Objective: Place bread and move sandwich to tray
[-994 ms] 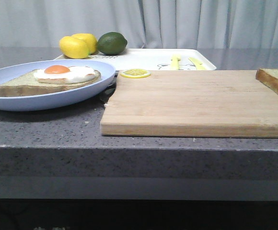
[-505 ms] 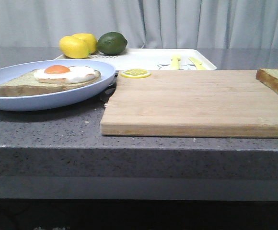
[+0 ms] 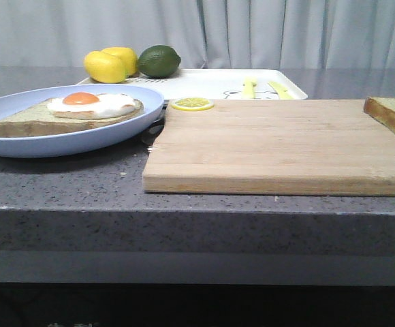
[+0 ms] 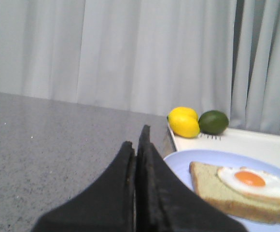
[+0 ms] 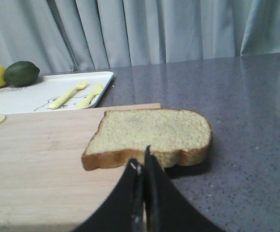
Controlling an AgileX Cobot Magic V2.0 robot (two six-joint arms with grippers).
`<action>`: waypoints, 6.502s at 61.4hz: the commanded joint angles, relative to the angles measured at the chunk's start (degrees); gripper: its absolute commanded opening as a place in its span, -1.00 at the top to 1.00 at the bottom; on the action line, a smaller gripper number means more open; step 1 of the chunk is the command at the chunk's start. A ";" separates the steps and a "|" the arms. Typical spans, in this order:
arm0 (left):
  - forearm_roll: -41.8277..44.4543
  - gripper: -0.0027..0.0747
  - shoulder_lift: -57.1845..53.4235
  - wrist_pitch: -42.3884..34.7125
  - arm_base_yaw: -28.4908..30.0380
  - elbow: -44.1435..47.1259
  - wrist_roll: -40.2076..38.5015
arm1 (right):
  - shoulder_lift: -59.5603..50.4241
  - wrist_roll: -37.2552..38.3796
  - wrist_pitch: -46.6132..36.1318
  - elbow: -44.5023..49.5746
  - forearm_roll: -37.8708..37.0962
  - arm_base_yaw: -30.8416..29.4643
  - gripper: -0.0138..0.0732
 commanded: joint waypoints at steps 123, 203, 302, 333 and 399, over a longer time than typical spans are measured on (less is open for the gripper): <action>2.93 -0.75 28.94 4.37 0.00 -26.14 -0.12 | 82.45 -16.15 47.85 -67.23 24.64 -26.86 -0.53; 2.93 -0.75 28.94 4.24 0.00 -26.14 -0.12 | 91.47 -28.99 60.22 -67.22 45.19 -29.45 0.82; 2.93 -0.75 28.94 4.24 0.00 -26.14 -0.12 | 102.31 -41.13 19.37 -73.72 102.81 31.56 0.18; 2.93 -0.75 28.94 4.24 0.00 -26.14 -0.12 | 97.01 -41.13 24.20 -72.71 92.91 28.62 -0.12; 2.93 -0.75 28.94 3.68 0.00 -26.14 -0.12 | 60.05 -1.14 48.44 -66.00 -5.33 2.17 0.82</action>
